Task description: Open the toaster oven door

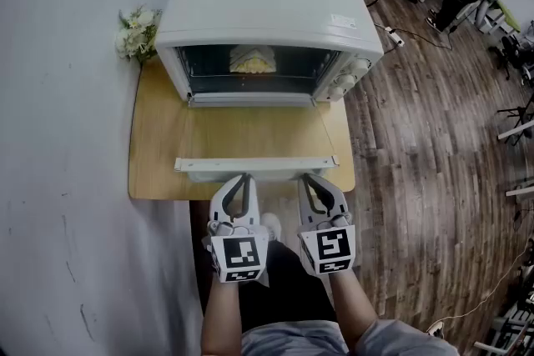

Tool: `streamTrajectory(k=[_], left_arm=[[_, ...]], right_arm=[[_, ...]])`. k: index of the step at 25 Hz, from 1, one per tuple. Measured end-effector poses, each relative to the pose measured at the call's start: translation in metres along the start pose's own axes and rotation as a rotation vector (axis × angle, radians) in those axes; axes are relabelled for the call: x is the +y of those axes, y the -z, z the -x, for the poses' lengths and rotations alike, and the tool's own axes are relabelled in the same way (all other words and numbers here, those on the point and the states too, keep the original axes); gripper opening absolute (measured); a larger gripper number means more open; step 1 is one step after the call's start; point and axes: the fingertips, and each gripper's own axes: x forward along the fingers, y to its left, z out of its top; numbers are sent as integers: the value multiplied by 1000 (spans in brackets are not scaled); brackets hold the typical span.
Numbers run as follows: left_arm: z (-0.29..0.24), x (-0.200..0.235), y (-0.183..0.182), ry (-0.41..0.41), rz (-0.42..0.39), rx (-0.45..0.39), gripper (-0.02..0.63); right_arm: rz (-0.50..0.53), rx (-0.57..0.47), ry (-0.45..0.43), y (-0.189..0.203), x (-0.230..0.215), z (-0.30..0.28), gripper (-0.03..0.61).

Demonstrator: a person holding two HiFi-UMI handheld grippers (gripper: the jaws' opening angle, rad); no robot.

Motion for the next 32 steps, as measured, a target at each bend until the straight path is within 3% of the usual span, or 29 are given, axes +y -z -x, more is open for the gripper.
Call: streamTrajectory(k=[19, 32], left_arm=[[-18, -7, 70, -1, 15, 57, 14], [-21, -10, 83, -8, 46, 81, 9]], right_arm=[[-68, 46, 41, 70, 15, -19, 8], [-119, 89, 61, 82, 16, -24, 8]])
